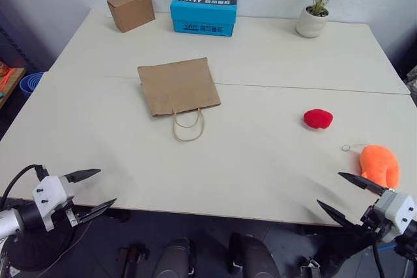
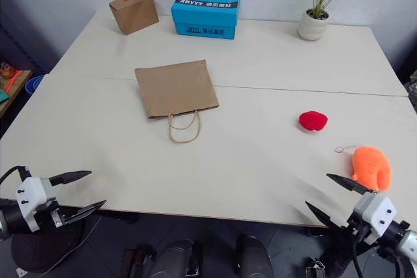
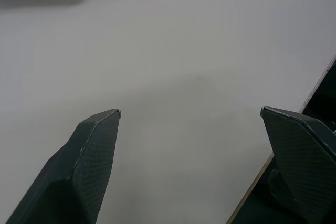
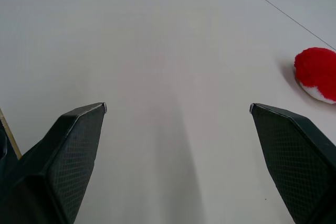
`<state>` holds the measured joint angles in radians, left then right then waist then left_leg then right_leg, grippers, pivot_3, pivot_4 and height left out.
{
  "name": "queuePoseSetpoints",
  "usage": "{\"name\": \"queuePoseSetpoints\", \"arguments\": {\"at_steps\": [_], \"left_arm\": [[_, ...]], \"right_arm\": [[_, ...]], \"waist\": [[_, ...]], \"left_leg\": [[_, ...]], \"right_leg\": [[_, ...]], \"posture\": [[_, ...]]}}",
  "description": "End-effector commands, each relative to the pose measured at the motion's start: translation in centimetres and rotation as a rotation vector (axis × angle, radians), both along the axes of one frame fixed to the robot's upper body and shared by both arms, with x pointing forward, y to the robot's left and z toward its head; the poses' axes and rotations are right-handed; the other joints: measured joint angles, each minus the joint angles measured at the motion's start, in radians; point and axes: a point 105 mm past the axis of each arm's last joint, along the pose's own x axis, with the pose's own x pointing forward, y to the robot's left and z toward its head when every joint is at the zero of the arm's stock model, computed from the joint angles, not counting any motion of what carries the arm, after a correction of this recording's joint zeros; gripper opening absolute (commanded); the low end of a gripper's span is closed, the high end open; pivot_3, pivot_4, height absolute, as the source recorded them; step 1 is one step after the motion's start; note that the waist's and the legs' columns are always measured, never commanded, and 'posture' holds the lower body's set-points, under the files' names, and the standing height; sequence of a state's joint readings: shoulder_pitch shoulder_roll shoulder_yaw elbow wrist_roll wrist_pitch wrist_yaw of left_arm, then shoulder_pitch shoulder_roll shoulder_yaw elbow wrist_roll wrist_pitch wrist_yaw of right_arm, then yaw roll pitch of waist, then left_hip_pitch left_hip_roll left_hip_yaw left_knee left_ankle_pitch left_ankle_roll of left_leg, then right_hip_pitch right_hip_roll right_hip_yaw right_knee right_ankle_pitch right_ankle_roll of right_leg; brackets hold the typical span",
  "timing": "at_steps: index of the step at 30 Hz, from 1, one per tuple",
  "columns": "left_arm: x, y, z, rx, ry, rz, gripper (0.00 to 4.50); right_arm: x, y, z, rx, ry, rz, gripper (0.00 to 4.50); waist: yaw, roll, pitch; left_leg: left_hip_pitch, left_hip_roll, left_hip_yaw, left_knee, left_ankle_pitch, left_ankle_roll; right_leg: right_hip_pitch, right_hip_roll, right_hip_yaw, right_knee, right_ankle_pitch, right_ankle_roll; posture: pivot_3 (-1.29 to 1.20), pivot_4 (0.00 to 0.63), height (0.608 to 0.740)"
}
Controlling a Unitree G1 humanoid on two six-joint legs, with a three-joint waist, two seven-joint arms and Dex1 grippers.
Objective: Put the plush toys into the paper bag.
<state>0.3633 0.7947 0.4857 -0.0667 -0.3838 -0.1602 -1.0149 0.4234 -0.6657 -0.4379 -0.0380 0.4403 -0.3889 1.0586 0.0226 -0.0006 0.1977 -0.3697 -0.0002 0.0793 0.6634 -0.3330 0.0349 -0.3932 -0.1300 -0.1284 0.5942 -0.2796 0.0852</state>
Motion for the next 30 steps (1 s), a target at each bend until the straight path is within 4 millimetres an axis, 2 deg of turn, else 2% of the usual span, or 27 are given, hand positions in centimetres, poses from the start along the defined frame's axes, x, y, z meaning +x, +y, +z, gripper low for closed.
{"name": "queuePoseSetpoints", "arguments": {"at_steps": [1,5,8,11,16,21,24,30], "left_arm": [[-0.1,0.0,0.9,0.020,-0.043,-0.008,4.47],[1.0,-1.7,3.0,-0.109,-0.038,-0.047,4.47],[3.6,-3.8,5.5,-0.122,-0.085,-0.077,4.47],[6.6,-6.8,7.4,-0.062,-0.180,-0.133,4.47],[11.1,-11.7,7.2,0.063,-0.260,-0.255,4.47],[15.3,-15.4,6.0,0.175,-0.360,-0.297,4.47],[17.3,-16.4,4.7,0.281,-0.404,-0.311,3.86],[17.9,-17.1,5.0,0.321,-0.411,-0.407,1.94]], "right_arm": [[-0.2,1.0,0.6,0.019,-0.020,0.033,4.50],[0.2,3.2,2.0,0.084,-0.063,0.082,4.50],[0.9,5.3,3.7,0.158,-0.107,0.123,4.50],[1.7,7.2,5.2,0.214,-0.154,0.157,4.50],[2.9,9.2,5.9,0.246,-0.209,0.180,4.50],[3.9,9.6,5.4,0.240,-0.243,0.149,4.50],[4.0,9.8,4.8,0.231,-0.243,0.138,4.50],[3.6,10.0,4.1,0.228,-0.246,0.118,4.50]], "waist": [[0.000,0.000,0.000],[0.000,0.000,0.000],[0.005,0.000,0.000],[0.007,0.000,0.000],[0.003,0.000,0.000],[0.001,-0.001,0.000],[0.003,-0.002,-0.001],[0.001,-0.002,-0.001]], "left_leg": [[0.000,0.000,0.000,0.000,0.000,0.000],[0.000,0.000,0.000,0.000,0.000,0.000],[0.000,0.000,0.000,0.003,0.000,-0.001],[0.001,-0.001,0.000,0.004,0.001,-0.001],[0.001,-0.002,0.003,0.003,0.004,0.003],[0.001,-0.001,0.012,0.003,0.006,0.004],[0.001,0.000,0.013,0.005,0.006,0.005],[0.001,0.002,0.015,0.005,0.006,0.005]], "right_leg": [[0.000,0.000,0.000,0.000,0.000,0.000],[0.000,0.000,0.000,0.001,0.000,0.000],[0.000,0.000,0.001,0.003,0.000,0.000],[0.000,-0.001,0.002,0.005,0.001,0.001],[-0.001,0.002,0.002,0.010,0.001,0.001],[-0.003,0.012,0.002,0.010,0.002,0.003],[-0.004,0.013,0.003,0.010,0.002,0.004],[-0.006,0.014,0.005,0.011,0.002,0.004]], "posture": [[0.00,0.150,0.740],[0.00,0.150,0.740],[0.00,0.150,0.740],[0.00,0.150,0.740],[0.00,0.150,0.740],[0.00,0.150,0.740],[0.00,0.150,0.740],[0.00,0.150,0.740]]}}
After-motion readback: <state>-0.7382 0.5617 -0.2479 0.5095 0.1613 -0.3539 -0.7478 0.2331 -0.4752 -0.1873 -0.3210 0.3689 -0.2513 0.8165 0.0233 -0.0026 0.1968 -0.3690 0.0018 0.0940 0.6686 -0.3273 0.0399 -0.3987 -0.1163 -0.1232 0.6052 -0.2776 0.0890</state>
